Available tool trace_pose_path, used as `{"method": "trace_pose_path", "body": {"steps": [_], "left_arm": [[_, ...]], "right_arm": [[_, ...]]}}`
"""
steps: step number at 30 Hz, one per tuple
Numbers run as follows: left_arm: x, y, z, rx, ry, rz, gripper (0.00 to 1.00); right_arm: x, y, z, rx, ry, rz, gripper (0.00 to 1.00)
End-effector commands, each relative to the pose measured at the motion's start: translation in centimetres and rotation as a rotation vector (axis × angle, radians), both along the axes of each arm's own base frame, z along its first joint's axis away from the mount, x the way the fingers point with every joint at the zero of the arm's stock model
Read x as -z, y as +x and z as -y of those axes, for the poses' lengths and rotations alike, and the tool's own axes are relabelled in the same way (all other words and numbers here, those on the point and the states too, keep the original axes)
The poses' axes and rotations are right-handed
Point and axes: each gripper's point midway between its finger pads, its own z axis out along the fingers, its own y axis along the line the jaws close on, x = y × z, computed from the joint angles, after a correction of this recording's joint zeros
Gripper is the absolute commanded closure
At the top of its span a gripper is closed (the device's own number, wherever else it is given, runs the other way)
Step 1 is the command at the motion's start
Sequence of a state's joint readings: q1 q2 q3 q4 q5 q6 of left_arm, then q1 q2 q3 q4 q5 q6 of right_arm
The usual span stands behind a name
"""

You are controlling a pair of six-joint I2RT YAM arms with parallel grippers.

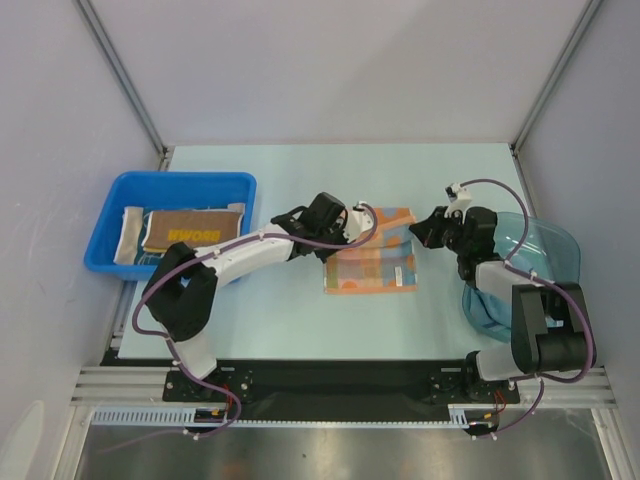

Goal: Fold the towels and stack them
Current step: Fold the towel

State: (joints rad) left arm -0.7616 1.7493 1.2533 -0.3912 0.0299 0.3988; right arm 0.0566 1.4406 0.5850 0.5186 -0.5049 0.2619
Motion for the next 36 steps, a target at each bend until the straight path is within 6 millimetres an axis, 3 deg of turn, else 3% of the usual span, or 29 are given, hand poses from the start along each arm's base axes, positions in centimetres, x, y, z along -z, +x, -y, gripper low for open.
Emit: {"method": "trace_pose_path", "body": {"steps": [1, 11, 27, 33, 34, 36], "left_arm": [[-1.7, -0.8, 0.3, -0.018, -0.038, 0.012, 1.0], [-0.1, -2.8, 0.3, -0.021, 0.002, -0.038, 1.0], [0.8, -3.5, -0.1, -0.061, 0.054, -0.04, 1.0], [1.5, -5.4, 0.7, -0.042, -0.001, -0.121, 0.83], [1.5, -5.7, 0.7, -0.051, -0.012, -0.135, 0.8], [1.6, -7.0, 1.1, -0.038, -0.033, -0.187, 0.73]], "right_arm": [[-0.4, -0.9, 0.3, 0.019, 0.002, -0.008, 1.0], [1.5, -3.8, 0.2, 0.035, -0.027, -0.137, 1.0], [3.5, -5.6, -0.4, 0.018, -0.023, -0.254, 1.0], [4.5, -7.3, 0.7, 0.054, -0.064, -0.32, 0.75], [3.9, -7.4, 1.0, 0.08, -0.041, -0.314, 0.68], [3.1, -7.3, 1.8, 0.138, -0.037, -0.323, 0.65]]}}
